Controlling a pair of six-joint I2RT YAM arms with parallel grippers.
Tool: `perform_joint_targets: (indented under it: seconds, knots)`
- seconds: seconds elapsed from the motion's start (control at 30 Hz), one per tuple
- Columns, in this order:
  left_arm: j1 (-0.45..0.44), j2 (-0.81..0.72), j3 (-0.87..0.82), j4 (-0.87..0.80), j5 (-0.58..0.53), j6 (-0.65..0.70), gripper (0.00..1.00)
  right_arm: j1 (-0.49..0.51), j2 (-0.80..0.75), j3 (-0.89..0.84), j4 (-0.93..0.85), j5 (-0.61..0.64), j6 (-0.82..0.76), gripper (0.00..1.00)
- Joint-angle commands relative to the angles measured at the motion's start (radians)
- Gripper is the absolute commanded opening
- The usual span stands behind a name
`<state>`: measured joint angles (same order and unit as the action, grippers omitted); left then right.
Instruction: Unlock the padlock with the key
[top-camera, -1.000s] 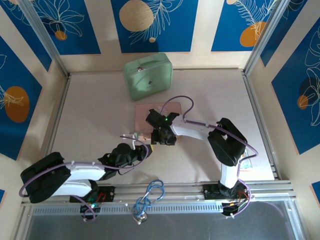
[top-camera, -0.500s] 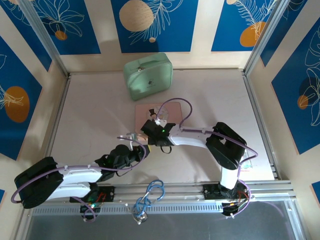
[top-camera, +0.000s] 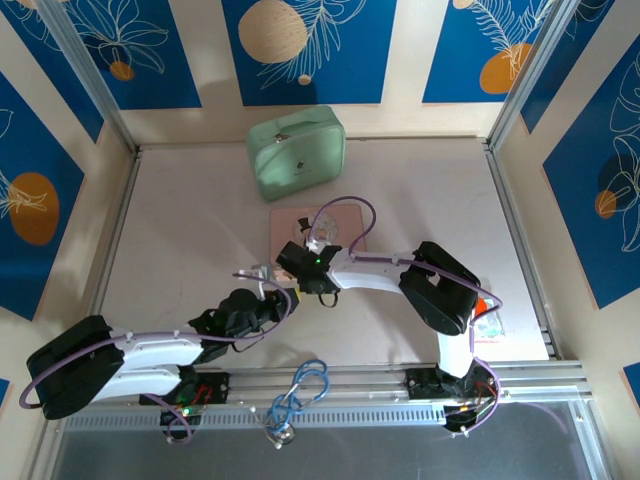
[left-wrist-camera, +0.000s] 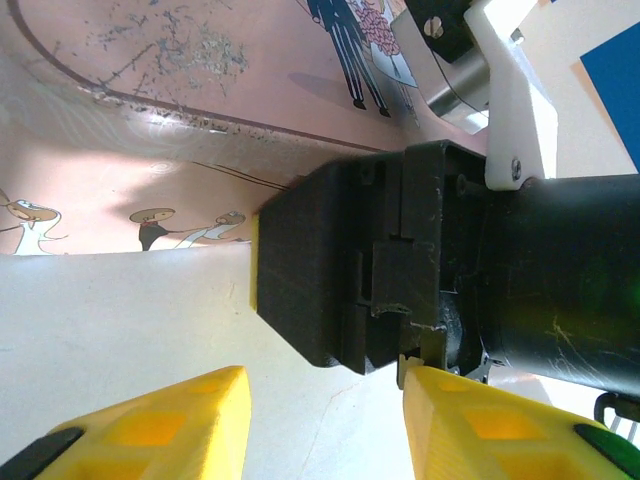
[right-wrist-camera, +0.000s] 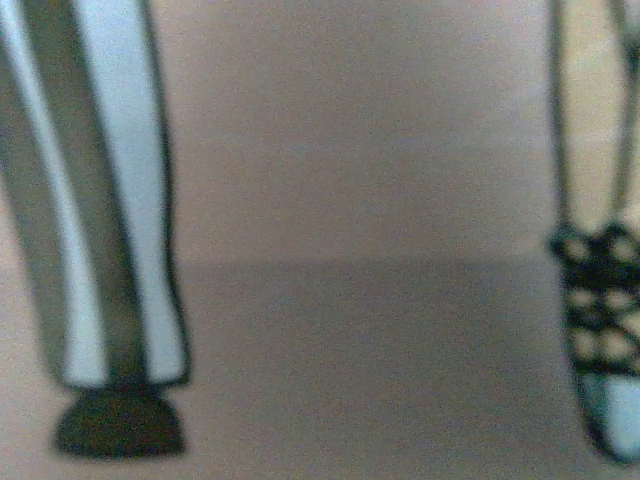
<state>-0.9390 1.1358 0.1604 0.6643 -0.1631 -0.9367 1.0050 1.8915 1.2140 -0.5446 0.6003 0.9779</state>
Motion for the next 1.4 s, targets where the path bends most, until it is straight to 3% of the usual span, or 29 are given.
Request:
perform_joint_targets:
  seconds: [0.0,0.33,0.63,0.77,1.17,1.37]
  knots:
    - [0.002,-0.022,-0.004,0.01,-0.013,0.003,0.44,0.006,0.023,0.037,-0.046,0.038,0.023,0.36]
    - [0.002,-0.016,-0.003,0.017,-0.01,0.002,0.45,0.004,0.056,0.152,-0.251,-0.026,0.044,0.18]
    - [-0.013,0.105,0.005,0.167,0.054,0.007,0.65,-0.053,0.085,0.218,-0.351,-0.279,-0.054,0.17]
    - [-0.033,0.142,0.028,0.198,0.063,0.028,0.69,-0.076,0.113,0.252,-0.382,-0.379,-0.092,0.17]
    - [-0.063,0.314,0.048,0.427,0.139,0.037,0.69,-0.147,0.129,0.303,-0.414,-0.612,-0.172,0.19]
    - [-0.049,0.381,0.057,0.443,0.126,0.011,0.71,-0.155,0.149,0.298,-0.408,-0.669,-0.182,0.19]
